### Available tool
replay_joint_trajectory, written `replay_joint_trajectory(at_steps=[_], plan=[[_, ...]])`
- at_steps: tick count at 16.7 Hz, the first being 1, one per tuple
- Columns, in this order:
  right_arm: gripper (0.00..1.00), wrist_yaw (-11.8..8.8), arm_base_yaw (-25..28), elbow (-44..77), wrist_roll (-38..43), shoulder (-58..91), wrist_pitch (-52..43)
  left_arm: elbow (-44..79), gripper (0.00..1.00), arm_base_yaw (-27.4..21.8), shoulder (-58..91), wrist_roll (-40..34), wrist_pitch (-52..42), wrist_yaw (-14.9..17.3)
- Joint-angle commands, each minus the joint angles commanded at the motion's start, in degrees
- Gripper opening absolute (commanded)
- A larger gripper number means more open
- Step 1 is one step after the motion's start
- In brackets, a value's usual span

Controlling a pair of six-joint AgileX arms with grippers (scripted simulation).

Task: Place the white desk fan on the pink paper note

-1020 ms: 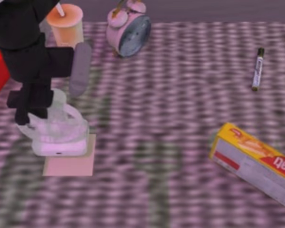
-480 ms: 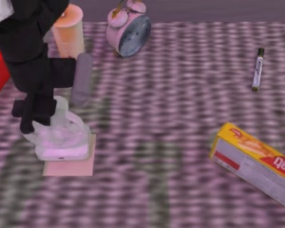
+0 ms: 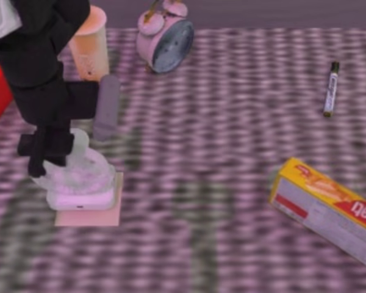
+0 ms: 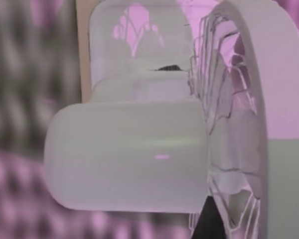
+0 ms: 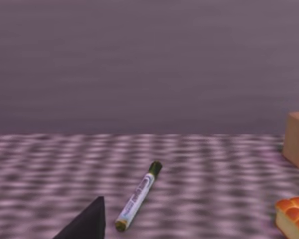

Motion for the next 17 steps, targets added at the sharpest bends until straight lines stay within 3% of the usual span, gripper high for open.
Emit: replay_joint_trajectory(at_steps=[11, 17], plan=[[1.0, 0.0, 0.0, 0.0, 0.0, 0.0, 0.0, 0.0, 0.98, 0.0, 0.0, 0.0, 0.0, 0.0], [1.0, 0.0, 0.0, 0.0, 0.0, 0.0, 0.0, 0.0, 1.0, 0.0, 0.0, 0.0, 0.0, 0.0]])
